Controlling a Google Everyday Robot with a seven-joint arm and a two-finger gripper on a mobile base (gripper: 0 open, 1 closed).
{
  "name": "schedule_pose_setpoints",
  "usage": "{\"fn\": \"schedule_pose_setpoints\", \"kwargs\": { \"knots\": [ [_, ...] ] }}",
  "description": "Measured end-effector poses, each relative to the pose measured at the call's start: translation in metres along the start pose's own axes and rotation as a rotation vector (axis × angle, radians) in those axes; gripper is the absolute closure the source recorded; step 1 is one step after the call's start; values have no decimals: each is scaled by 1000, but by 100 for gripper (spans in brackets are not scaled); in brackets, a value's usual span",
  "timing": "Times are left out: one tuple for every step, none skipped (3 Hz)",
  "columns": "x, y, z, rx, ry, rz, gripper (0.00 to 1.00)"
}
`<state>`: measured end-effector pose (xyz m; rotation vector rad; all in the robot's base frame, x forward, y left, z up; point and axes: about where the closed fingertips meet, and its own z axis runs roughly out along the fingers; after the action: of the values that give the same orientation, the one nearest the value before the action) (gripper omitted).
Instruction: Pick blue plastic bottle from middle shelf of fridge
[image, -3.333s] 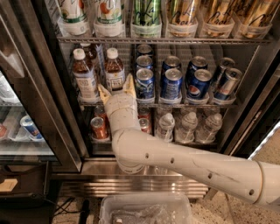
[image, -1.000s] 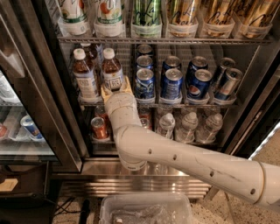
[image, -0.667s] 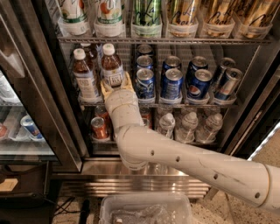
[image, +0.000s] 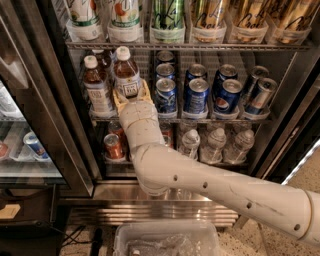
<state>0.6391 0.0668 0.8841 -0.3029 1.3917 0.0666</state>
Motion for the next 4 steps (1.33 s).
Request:
{"fn": "schedule_pose_setpoints", "kwargs": {
  "knots": [
    [-14,-15,-29,-3,4,29,100],
    [-13,-15,-29,-3,5,29,100],
    [-9,-14,-38,-17,20,37,100],
    [6,-17,-67,-24,70,76,100]
  ]
}}
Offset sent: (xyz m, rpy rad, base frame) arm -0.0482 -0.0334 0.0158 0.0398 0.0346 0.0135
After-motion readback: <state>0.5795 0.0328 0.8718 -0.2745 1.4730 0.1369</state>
